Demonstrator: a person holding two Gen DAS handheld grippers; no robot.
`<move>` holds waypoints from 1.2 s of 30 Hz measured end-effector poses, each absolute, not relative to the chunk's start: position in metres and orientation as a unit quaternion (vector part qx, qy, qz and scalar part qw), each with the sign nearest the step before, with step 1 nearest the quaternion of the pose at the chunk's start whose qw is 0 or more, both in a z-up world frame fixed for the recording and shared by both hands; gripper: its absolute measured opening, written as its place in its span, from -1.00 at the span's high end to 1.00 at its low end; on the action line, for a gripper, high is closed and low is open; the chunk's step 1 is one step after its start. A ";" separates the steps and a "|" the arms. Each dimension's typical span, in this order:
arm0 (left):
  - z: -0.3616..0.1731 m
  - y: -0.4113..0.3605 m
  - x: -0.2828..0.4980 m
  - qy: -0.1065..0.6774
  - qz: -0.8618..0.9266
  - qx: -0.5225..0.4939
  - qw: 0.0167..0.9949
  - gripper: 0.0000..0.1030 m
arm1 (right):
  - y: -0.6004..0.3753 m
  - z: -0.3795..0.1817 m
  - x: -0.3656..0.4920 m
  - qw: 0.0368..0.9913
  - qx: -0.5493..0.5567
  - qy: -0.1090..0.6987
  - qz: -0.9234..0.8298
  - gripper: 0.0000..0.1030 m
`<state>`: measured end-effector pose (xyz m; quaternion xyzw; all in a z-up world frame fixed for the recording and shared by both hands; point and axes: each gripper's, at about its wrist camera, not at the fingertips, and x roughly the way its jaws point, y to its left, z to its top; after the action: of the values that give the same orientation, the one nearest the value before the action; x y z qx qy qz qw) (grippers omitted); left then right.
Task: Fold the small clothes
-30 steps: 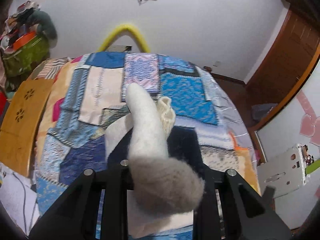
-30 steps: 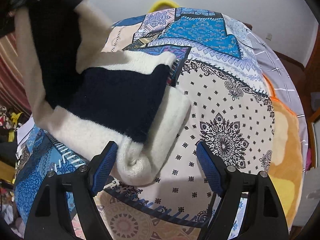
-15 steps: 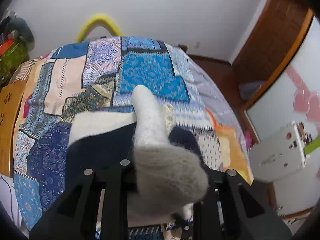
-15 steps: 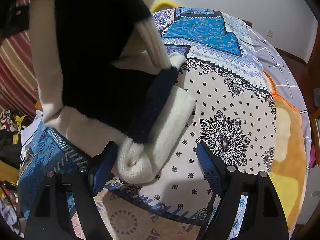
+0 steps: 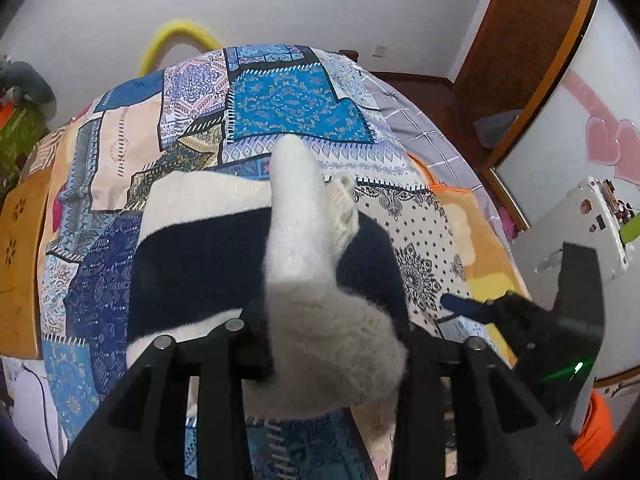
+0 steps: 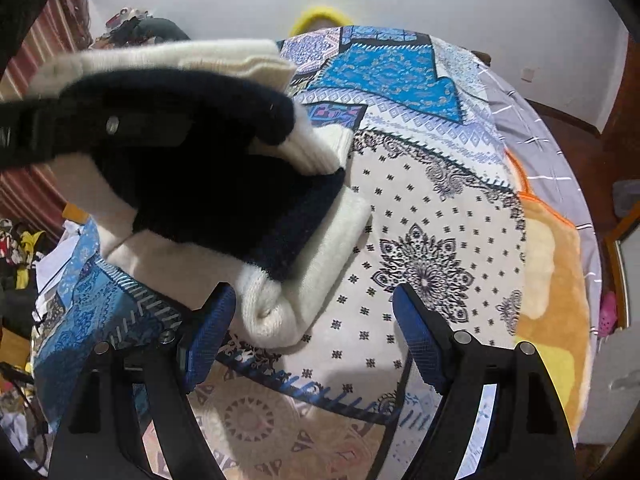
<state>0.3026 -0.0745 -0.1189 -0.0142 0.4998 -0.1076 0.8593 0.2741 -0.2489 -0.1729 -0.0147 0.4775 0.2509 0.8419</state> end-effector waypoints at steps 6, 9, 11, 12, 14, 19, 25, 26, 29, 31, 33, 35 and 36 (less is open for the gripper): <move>-0.099 -0.060 0.286 0.484 -0.129 -0.045 0.865 -0.36 | -0.257 -0.151 0.269 0.851 -0.007 0.464 0.244 -0.51; -0.088 -0.049 0.279 0.474 -0.128 -0.052 0.869 -0.41 | -0.260 -0.138 0.268 0.856 -0.003 0.457 0.242 -0.51; -0.083 -0.038 0.275 0.469 -0.122 -0.057 0.873 -0.45 | -0.261 -0.128 0.268 0.859 -0.002 0.452 0.241 -0.52; -0.081 -0.033 0.274 0.467 -0.118 -0.059 0.875 -0.49 | -0.262 -0.124 0.268 0.860 0.000 0.449 0.242 -0.52; -0.078 -0.020 0.269 0.462 -0.110 -0.065 0.878 -0.50 | -0.262 -0.114 0.269 0.862 0.006 0.445 0.244 -0.52; -0.073 0.015 0.260 0.448 -0.087 -0.082 0.886 -0.51 | -0.259 -0.096 0.277 0.864 0.025 0.438 0.248 -0.52; -0.094 0.054 0.257 0.469 -0.057 -0.085 0.877 -0.53 | -0.247 -0.090 0.289 0.856 0.052 0.447 0.256 -0.54; -0.099 0.057 0.256 0.472 -0.055 -0.084 0.876 -0.53 | -0.244 -0.090 0.291 0.855 0.053 0.449 0.256 -0.56; -0.120 0.067 0.253 0.489 -0.052 -0.079 0.867 -0.53 | -0.235 -0.097 0.297 0.849 0.057 0.459 0.256 -0.57; -0.133 0.072 0.249 0.499 -0.051 -0.078 0.862 -0.53 | -0.228 -0.106 0.302 0.842 0.061 0.472 0.255 -0.57; -0.145 0.075 0.246 0.508 -0.053 -0.079 0.856 -0.54 | -0.224 -0.117 0.308 0.834 0.065 0.488 0.250 -0.57; -0.157 0.078 0.243 0.517 -0.058 -0.080 0.850 -0.54 | -0.220 -0.128 0.312 0.825 0.071 0.504 0.245 -0.57; -0.163 0.079 0.242 0.521 -0.061 -0.080 0.847 -0.54 | -0.219 -0.134 0.314 0.821 0.074 0.512 0.243 -0.57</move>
<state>0.2419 0.0786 -0.1627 -0.0804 0.5214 -0.0606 0.8473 0.3144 -0.2192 -0.1340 0.0743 0.5122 0.2426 0.8206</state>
